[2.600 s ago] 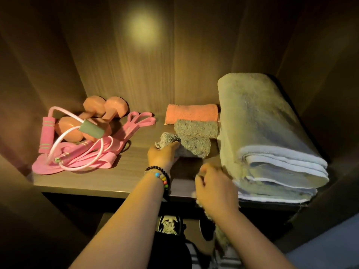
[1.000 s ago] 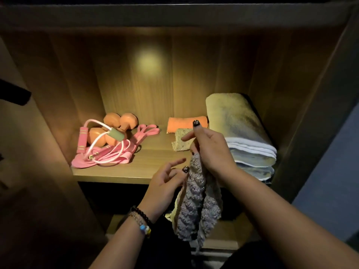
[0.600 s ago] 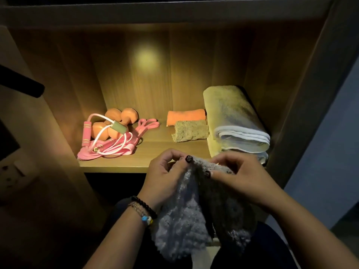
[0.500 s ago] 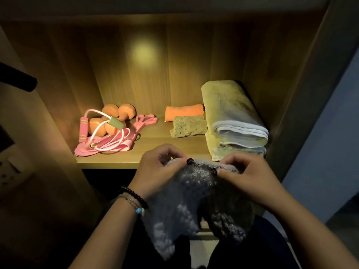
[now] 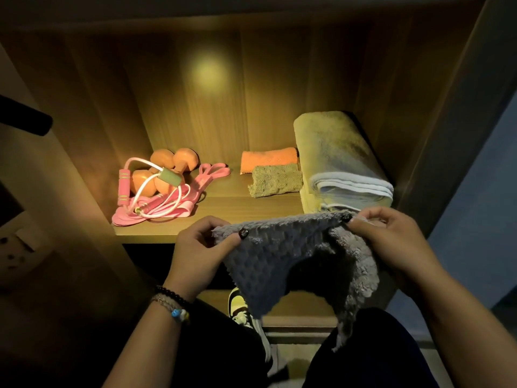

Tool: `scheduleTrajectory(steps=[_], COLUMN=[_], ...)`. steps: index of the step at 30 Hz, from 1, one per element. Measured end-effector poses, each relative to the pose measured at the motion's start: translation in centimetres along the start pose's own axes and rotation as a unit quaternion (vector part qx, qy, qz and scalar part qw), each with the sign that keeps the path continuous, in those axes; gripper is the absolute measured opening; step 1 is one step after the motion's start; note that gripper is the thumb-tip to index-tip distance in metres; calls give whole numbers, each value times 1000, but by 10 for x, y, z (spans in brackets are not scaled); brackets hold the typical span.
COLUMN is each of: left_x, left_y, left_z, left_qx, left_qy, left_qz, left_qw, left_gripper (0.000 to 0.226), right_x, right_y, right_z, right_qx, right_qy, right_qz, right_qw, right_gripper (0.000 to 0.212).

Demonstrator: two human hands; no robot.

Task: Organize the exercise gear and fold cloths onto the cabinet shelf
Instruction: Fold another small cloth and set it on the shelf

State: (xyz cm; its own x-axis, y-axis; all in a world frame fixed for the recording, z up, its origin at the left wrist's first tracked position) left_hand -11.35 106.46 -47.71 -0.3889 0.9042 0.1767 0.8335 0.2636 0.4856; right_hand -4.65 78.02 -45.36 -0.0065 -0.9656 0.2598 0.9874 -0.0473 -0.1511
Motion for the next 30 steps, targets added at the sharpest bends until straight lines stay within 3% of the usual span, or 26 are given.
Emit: scheduleTrajectory(steps=[4, 9, 13, 17, 20, 22, 25, 30], left_x=[-22, -51, -60, -56, -50, -49, -49, -52], left_y=[-19, -44, -62, -68, -68, -69, -69, -71], left_z=[3, -7, -15, -21, -25, -28, -31, -36], left_qx=[126, 164, 165, 160, 153, 148, 138, 131], left_qy=[-196, -273, -286, -285, -277, -264, -243, -242], left_qz=[-73, -97, -83, -93, -93, -87, -75, -40], left_qw=[970, 943, 940, 940, 944, 949, 957, 961], left_gripper=[15, 25, 24, 22, 24, 29, 28, 22], right_x=[-11, -27, -38, -41, -43, -44, -43, -39], right_y=[-12, -39, -56, -67, -69, -70, -71, -79], right_z=[-5, -1, -3, 0, 2, 3, 4, 6], right_qx=[-104, -82, -49, 114, 199, 233, 292, 327], right_qy=[92, 139, 108, -34, -123, -149, -166, -121], right_qz=[74, 191, 235, 177, 118, 91, 61, 113], right_qw=[988, 968, 965, 977, 965, 957, 940, 930], right_gripper=[11, 23, 39, 36, 20, 9, 11, 10])
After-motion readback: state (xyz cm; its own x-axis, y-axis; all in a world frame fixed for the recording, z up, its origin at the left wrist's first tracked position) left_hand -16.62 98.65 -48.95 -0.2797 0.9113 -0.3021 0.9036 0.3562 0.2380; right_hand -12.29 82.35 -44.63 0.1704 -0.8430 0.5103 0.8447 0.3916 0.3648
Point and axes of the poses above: each hand's wrist, its own y-axis towards the middle knuckle, its own x-axis out of the back of the hand, z = x × y, the point moved 3 cm from there along y, towards the middle knuckle, and after that the axes turned 10 degrees about -x, right-handed, at the moved point
